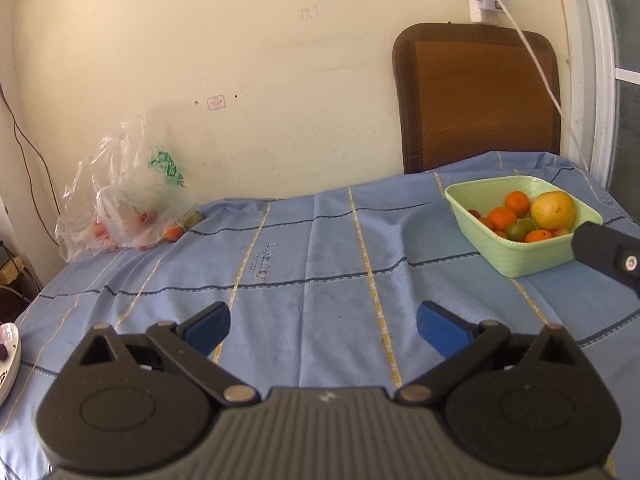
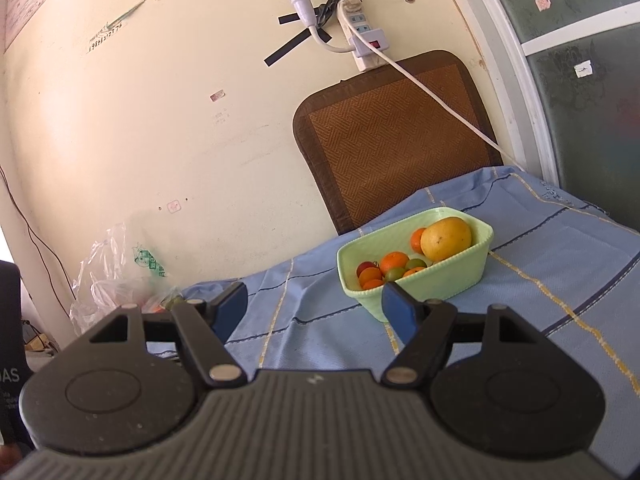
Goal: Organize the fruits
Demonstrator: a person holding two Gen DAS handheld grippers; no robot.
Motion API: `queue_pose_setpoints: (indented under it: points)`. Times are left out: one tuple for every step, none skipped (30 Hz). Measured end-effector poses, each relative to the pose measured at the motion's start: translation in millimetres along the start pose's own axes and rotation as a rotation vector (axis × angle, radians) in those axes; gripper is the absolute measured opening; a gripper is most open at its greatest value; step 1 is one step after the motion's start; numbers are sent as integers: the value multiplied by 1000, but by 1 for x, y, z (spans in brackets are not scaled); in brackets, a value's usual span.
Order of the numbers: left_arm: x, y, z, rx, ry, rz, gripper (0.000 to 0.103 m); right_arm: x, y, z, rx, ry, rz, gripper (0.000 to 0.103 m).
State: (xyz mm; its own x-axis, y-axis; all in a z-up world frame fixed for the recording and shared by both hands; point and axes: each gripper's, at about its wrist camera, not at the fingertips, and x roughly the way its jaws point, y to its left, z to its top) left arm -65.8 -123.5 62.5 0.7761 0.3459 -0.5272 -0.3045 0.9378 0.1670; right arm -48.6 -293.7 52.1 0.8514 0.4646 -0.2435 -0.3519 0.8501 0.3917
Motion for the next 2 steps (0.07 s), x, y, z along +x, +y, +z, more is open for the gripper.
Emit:
queue_pose_setpoints:
  points:
    - [-1,0,0,-1,-5,-3,103,0,0,0,-7,-3,-1,76]
    - [-2,0,0,-2,-8,-4,103,-1,1,-1,-15,-7,-5,76]
